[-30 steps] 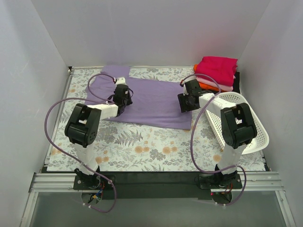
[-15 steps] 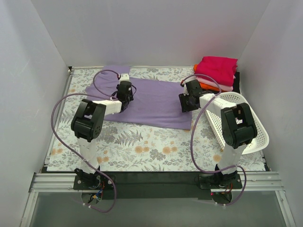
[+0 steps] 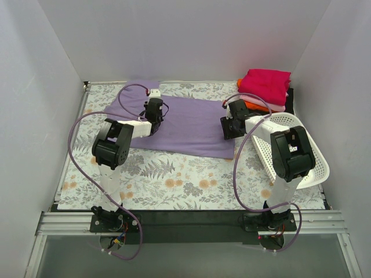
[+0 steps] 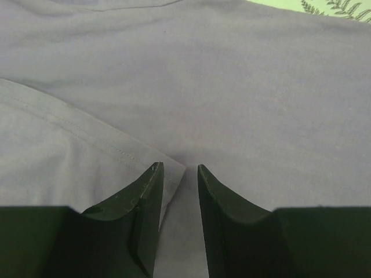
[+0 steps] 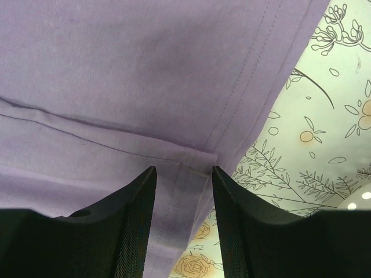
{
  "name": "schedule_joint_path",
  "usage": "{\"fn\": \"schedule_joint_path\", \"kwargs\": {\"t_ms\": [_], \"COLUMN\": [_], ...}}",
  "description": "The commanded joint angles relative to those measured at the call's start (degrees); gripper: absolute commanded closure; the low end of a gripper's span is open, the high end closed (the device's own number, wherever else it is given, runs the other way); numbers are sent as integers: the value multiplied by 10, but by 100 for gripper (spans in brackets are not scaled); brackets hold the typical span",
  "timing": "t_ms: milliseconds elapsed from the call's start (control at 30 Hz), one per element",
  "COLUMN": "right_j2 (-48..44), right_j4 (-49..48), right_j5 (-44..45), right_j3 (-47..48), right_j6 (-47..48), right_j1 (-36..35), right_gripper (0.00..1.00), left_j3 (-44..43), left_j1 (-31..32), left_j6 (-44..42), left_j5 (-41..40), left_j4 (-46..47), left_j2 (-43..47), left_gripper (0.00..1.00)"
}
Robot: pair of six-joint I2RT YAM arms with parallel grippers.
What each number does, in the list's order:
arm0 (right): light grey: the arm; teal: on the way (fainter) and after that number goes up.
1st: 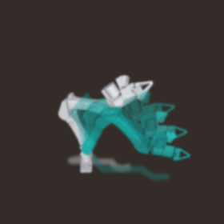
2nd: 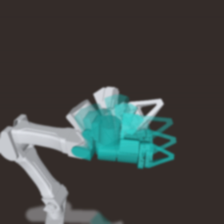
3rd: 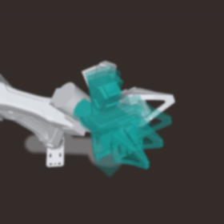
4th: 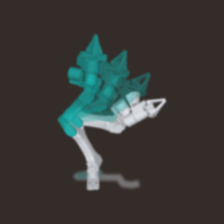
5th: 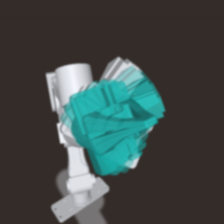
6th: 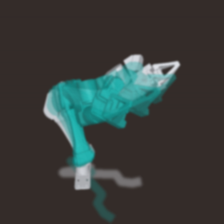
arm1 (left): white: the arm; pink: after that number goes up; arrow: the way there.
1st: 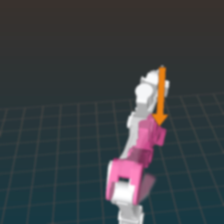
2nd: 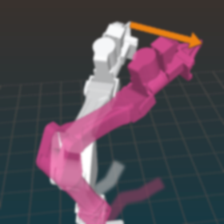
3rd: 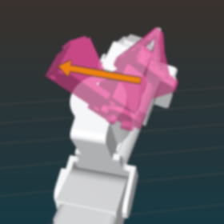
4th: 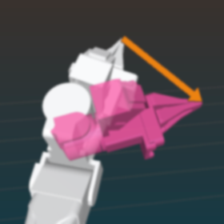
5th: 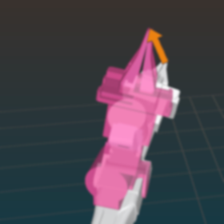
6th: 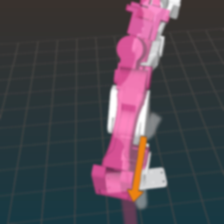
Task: Fold and stack the t-shirts
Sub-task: Fold the tshirt
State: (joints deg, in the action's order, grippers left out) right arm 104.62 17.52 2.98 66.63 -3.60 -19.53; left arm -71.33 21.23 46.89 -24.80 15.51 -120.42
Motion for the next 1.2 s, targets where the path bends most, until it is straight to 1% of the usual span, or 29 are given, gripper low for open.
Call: {"fn": "schedule_joint_path", "kwargs": {"t_ms": [0,233,267,333,433,733,867,1167], "right_j2": [-19,-21,-21,-21,-22,-24,-24,-24], "right_j4": [-14,-14,-14,-14,-14,-14,-15,-14], "right_j5": [-4,-5,-4,-6,-7,-10,-11,-13], "right_j3": [-5,-7,-7,-8,-8,-9,-10,-9], "right_j6": [3,3,3,3,3,2,1,1], "right_j1": [5,5,5,6,6,7,7,7], "right_gripper": [61,61,61,61,61,62,61,61], "left_j3": [-18,-24,-25,-27,-31,-40,-34,-47], "left_j1": [3,3,3,3,3,3,3,3], "left_j6": [-12,-19,-21,-22,-26,-40,-31,-38], "left_j5": [-32,-41,-43,-43,-41,-39,-32,-27], "left_j4": [1,-2,-3,-4,-11,-29,-31,-49], "left_j2": [4,-4,-4,-9,-13,-16,-7,-18], "left_gripper": [71,75,78,80,80,80,76,75]}}
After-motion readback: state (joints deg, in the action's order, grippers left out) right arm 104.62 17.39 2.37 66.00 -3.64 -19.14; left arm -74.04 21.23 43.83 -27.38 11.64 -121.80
